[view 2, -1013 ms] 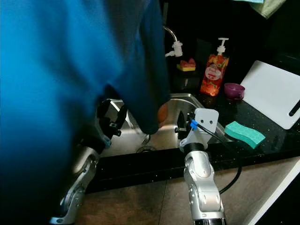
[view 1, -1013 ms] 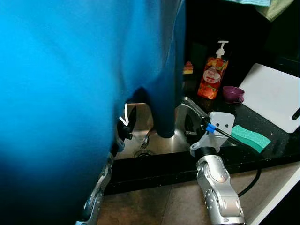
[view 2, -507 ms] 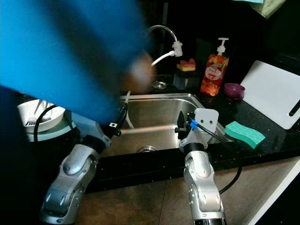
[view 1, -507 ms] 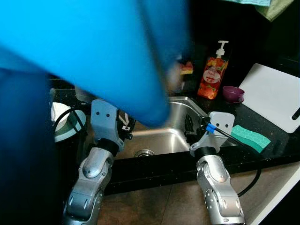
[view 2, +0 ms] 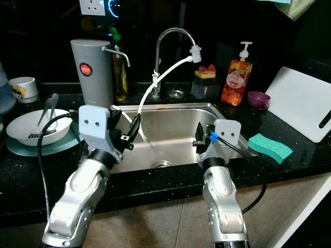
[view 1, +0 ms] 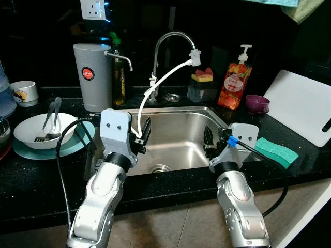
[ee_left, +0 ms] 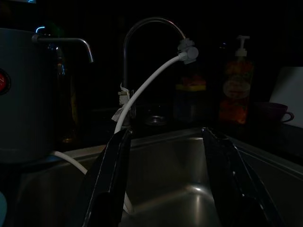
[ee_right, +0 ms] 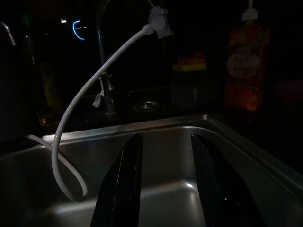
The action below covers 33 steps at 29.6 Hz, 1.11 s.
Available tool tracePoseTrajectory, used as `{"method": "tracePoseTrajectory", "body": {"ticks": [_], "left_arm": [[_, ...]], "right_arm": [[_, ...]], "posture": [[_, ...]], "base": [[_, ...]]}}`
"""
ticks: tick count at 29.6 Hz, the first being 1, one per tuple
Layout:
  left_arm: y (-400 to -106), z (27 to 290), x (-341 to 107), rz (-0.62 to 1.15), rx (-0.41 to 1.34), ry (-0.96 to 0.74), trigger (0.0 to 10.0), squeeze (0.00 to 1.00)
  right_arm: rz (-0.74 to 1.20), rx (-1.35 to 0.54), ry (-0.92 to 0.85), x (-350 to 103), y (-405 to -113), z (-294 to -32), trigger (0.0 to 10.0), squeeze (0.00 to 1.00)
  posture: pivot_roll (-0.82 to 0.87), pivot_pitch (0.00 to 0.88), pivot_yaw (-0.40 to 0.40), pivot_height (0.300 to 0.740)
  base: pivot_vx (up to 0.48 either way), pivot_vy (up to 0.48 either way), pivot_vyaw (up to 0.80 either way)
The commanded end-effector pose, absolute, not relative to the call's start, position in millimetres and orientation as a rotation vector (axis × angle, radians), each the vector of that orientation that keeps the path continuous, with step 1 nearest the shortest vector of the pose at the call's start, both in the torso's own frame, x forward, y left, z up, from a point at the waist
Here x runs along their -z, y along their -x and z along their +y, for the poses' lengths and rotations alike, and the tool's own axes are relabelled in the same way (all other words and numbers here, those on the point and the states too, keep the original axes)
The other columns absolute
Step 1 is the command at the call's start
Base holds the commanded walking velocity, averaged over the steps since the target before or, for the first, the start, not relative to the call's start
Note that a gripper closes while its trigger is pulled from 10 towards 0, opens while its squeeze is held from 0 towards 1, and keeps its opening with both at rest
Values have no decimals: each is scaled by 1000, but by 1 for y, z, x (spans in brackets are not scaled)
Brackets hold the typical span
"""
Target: Kitchen organization
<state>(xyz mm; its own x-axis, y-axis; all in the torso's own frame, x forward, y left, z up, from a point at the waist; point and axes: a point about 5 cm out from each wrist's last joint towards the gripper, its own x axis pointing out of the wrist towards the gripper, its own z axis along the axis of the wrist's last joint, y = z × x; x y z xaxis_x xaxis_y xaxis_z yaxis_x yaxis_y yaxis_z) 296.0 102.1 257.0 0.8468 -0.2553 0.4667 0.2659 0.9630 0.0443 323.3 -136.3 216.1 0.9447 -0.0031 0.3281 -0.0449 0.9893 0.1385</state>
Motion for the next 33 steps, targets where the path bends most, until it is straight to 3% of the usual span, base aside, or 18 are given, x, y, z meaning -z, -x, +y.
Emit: {"method": "tracePoseTrajectory", "body": {"ticks": [1, 33], "left_arm": [[-296, 100, -259, -499, 281, 26, 10000, 0], [-294, 100, -257, -492, 274, 29, 10000, 0]], "right_arm": [[-330, -23, -150, -216, -325, -136, 10000, 0], [-327, -27, -149, -215, -323, -135, 10000, 0]], "posture": [[155, 32, -98, 740], [150, 41, -103, 740]], "base": [[0, 0, 0], [0, 0, 0]]}}
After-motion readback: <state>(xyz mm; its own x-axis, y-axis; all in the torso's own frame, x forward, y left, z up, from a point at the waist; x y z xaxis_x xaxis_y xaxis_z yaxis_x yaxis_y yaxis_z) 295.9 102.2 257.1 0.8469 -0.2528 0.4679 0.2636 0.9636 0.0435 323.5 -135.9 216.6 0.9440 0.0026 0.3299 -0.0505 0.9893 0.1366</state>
